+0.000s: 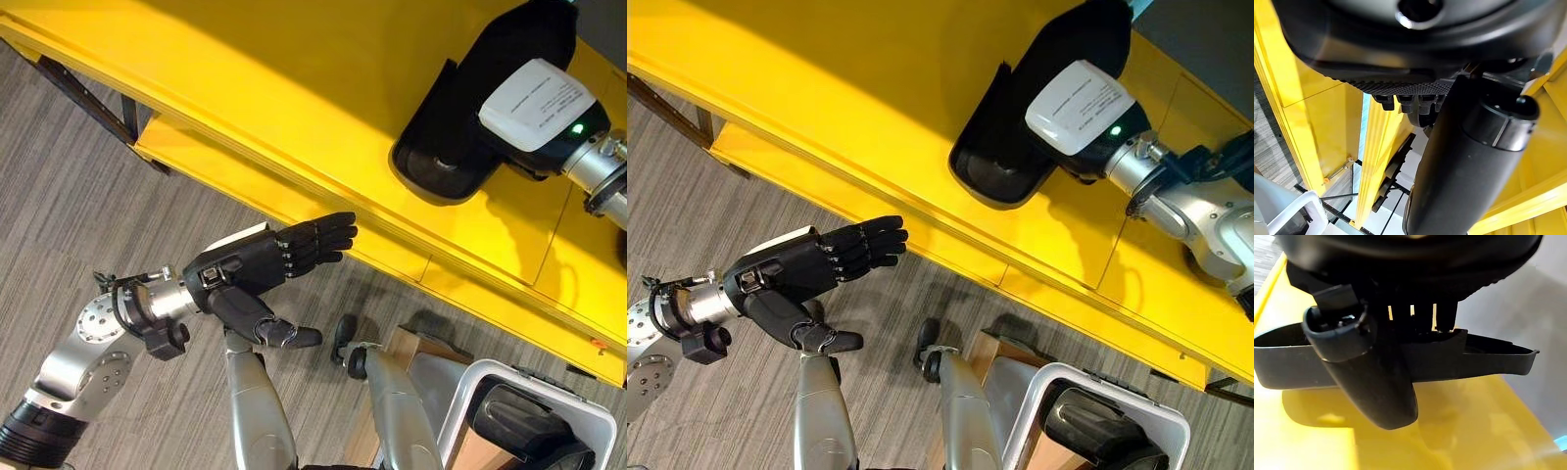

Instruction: Move parts from the plastic box to the shelf.

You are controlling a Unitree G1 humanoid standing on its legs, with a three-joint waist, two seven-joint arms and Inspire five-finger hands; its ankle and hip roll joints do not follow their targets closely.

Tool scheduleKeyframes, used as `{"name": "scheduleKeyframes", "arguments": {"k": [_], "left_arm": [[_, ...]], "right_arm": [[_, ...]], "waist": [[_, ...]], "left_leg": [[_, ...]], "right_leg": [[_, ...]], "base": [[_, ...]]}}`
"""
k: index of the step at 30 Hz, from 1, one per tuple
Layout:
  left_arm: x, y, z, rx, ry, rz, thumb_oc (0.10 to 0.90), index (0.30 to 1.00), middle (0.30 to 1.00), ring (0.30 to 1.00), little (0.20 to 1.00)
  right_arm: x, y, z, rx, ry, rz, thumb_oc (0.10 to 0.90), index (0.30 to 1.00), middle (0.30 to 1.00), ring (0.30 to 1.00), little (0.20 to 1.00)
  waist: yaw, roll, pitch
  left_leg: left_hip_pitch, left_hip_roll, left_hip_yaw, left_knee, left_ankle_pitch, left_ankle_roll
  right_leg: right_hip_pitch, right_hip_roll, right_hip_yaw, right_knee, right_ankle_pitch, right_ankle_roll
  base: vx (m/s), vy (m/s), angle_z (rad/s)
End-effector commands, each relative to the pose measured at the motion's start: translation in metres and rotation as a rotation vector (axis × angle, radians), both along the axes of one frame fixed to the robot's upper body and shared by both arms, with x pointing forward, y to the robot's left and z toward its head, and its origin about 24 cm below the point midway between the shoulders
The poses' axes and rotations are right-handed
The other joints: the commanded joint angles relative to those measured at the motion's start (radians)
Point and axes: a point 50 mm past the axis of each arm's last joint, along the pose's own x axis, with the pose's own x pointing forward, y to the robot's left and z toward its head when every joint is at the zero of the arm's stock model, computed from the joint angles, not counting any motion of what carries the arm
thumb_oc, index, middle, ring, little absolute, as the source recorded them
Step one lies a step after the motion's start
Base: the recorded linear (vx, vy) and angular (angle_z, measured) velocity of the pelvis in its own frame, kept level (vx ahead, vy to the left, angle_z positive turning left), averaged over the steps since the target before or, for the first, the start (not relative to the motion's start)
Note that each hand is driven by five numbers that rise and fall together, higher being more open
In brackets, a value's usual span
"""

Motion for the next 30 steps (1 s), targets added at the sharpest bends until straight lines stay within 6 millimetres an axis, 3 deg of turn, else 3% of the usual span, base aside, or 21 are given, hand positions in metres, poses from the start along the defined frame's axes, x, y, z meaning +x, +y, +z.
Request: {"name": "scheduleKeyframes", "arguments": {"k": [1, 9, 22, 30], "left_arm": [[-0.010, -0.008, 0.040, -0.043, -0.150, -0.158, 0.900, 1.000, 1.000, 1.000, 1.000], [-0.011, -0.003, 0.047, -0.003, -0.158, -0.161, 0.900, 1.000, 1.000, 1.000, 1.000], [-0.014, 0.010, 0.054, 0.046, -0.156, -0.152, 0.900, 1.000, 1.000, 1.000, 1.000], [-0.014, 0.013, 0.052, 0.048, -0.149, -0.155, 0.900, 1.000, 1.000, 1.000, 1.000]], "right_arm": [[-0.013, -0.012, 0.072, 0.005, -0.290, -0.120, 0.400, 0.300, 0.300, 0.300, 0.300], [-0.014, -0.023, 0.092, 0.002, -0.331, -0.232, 0.400, 0.300, 0.300, 0.300, 0.300], [-0.019, -0.041, 0.096, -0.080, -0.309, -0.334, 0.400, 0.300, 0.300, 0.300, 0.300], [-0.019, -0.034, 0.099, -0.164, -0.300, -0.314, 0.400, 0.300, 0.300, 0.300, 0.300]], "waist": [[0.004, -0.023, -0.018], [0.021, -0.031, -0.012], [0.039, -0.046, -0.013], [0.039, -0.040, -0.012]], "left_leg": [[-0.009, 0.104, -0.031, 0.064, -0.069, 0.007], [-0.051, 0.121, -0.058, 0.103, -0.066, 0.003], [-0.086, 0.130, -0.099, 0.152, -0.078, -0.005], [-0.109, 0.133, -0.113, 0.175, -0.075, -0.002]], "right_leg": [[0.026, -0.097, 0.032, 0.020, -0.034, 0.105], [-0.007, -0.106, 0.018, 0.087, -0.059, 0.103], [-0.049, -0.124, 0.006, 0.237, -0.143, 0.103], [-0.082, -0.132, 0.004, 0.299, -0.169, 0.096]], "base": [[0.01, -0.097, 0.04], [0.01, -0.083, 0.02], [0.04, -0.083, 0.02], [0.01, -0.031, -0.01]]}}
